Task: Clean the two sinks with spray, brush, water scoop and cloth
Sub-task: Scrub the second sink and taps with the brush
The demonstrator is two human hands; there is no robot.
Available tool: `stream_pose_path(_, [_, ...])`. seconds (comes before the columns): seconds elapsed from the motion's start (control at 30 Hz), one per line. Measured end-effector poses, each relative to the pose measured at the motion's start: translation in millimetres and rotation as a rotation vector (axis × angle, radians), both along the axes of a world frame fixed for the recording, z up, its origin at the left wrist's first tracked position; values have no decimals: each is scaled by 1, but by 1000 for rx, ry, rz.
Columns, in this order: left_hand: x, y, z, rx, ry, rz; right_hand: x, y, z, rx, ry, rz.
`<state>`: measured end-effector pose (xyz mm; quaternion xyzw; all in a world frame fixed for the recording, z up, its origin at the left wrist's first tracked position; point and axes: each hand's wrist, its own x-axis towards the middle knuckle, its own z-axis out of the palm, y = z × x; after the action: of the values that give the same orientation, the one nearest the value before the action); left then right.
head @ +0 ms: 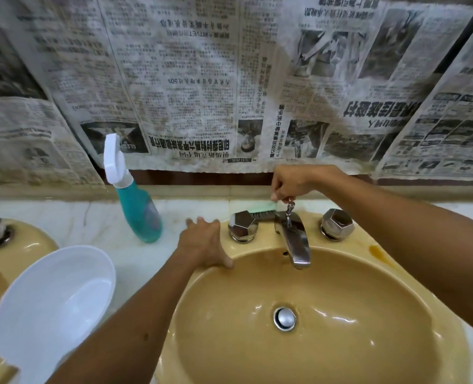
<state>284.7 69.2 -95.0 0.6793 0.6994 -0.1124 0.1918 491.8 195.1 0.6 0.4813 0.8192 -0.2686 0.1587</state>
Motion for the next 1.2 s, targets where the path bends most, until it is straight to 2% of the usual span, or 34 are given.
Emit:
stream_pose_path(0.2, [0, 3, -1, -10, 8, 48, -22, -7, -42, -28, 168, -71])
stream_pose_path(0.27, [1, 3, -2, -15, 13, 49, -8, -4, -33, -42, 115, -51])
stream_pose_path(0.4, [2, 3, -4, -21, 9, 53, 4, -1, -3, -9, -113, 24])
stream_pose_path(0.6, [3, 3, -1, -18, 25, 65, -13, -18, -16, 133, -77, -27])
stream_pose_path(0.67, [3, 3, -2, -14, 31, 57, -8, -24, -5, 246, -115, 13])
stream_pose_path(0.77, [7, 3, 3, -20, 28, 50, -18, -40, 3, 603, -123, 35])
stream_pose_path(0.8, [7, 3, 4, -22, 26, 52, -26, -46, -1, 617, -98, 17])
stream_pose_path(0.97, [7, 4, 4, -24, 40, 50, -39, -82, -20, 372, 19, -157])
stream_pose_path(1.13, [6, 7, 4, -7, 20, 9, -15, -84, 6, 206, -44, -229])
stream_pose_path(1.2, [7, 7, 9, 0, 18, -25, -22, -86, 5, 209, -30, -285])
